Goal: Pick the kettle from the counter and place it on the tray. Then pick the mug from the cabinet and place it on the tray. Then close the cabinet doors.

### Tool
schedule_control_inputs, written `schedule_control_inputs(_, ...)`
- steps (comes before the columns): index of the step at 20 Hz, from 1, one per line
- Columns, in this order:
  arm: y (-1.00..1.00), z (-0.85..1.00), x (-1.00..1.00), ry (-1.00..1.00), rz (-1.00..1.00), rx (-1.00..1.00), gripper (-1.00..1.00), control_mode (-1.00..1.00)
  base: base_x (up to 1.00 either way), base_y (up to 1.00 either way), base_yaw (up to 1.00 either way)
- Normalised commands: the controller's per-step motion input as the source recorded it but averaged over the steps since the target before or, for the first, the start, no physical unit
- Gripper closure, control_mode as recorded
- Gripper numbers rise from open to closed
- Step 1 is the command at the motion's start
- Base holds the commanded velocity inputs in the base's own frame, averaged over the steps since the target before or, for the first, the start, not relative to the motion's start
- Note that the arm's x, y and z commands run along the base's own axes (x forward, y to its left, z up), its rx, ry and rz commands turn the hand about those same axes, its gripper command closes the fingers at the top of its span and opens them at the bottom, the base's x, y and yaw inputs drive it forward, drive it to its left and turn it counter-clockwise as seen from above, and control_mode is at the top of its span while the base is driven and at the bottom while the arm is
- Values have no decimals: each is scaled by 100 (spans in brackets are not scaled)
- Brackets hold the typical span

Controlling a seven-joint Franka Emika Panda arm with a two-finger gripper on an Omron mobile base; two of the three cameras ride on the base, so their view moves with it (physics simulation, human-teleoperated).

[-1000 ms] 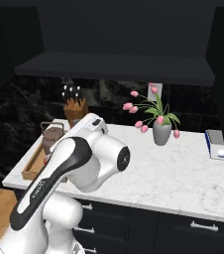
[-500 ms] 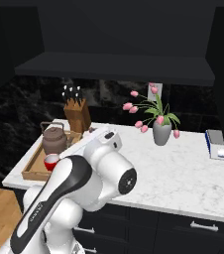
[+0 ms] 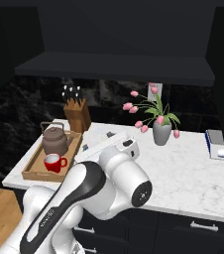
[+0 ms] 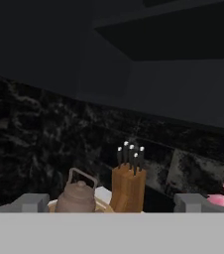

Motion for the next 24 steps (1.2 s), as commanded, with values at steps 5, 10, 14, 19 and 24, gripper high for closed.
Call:
schedule_control_inputs(5,0,-1,0,3,0,0,-100,-100,0,0,0)
schedule_control_inputs(10,-26,0,-17,0,-4,7,-100,-100,0,0,0)
schedule_control_inputs(14,-60,0,-18,0,-8,12,-100,-100,0,0,0)
schedule_control_inputs(19,-58,4,-2,0,-11,10,-100,-100,0,0,0)
schedule_control_inputs(24,-59,13,0,-1,-13,8,-100,-100,0,0,0)
